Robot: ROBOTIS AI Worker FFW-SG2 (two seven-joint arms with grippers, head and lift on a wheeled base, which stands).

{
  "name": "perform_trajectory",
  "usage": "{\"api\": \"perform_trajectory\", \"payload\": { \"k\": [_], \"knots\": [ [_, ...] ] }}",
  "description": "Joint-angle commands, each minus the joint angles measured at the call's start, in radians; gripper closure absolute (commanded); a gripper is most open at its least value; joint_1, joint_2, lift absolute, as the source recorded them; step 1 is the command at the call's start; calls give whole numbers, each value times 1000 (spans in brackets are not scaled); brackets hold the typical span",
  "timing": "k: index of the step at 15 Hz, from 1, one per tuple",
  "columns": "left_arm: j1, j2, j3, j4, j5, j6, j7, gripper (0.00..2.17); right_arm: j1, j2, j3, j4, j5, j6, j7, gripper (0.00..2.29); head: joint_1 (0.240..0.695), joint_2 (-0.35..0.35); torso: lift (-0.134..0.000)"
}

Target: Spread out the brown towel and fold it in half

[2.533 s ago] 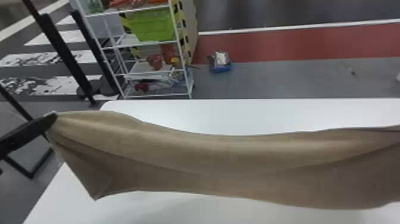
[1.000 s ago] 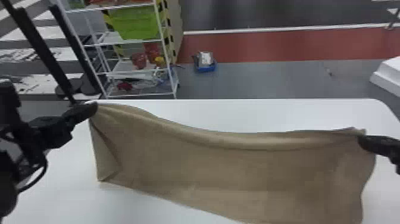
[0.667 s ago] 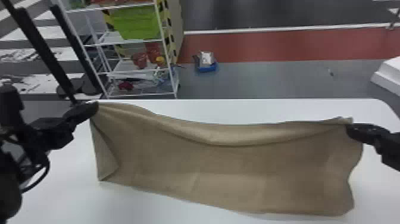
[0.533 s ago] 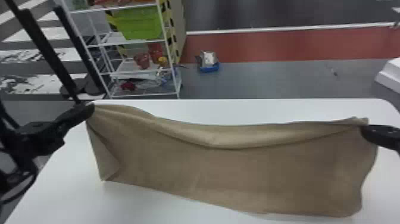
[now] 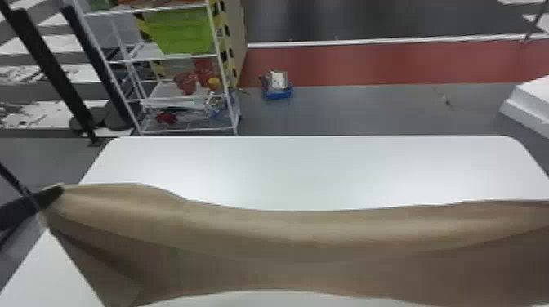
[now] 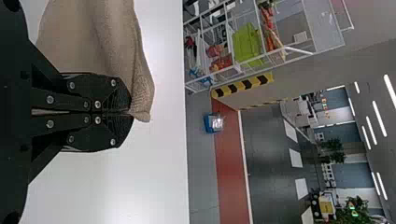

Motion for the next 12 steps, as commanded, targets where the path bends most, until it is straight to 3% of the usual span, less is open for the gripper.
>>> {"api": "perform_trajectory", "payload": {
  "k": [1,2,5,7,10,12],
  "knots": [
    [7,54,66,-5,54,21,-17,1325,-4,-1,-170,-19,-154,74,37,1656,695,123,-124],
    [6,59,69,-8,57,21,-29,1325,-9,-3,-210,-24,-199,74,63,1656,695,128,-124],
    [9,88,171,-19,115,21,-78,1325,-16,2,-443,-31,-453,74,124,1656,695,158,-124],
    [36,86,254,-19,177,21,-100,1325,-16,8,-513,-37,-507,74,166,1656,695,177,-124],
    [99,77,292,-18,218,21,-113,1325,-16,31,-671,-64,-623,74,202,1656,695,236,-124],
    [128,54,306,-22,234,21,-116,1325,-16,31,-693,-74,-623,74,207,1656,695,248,-124]
  ]
}}
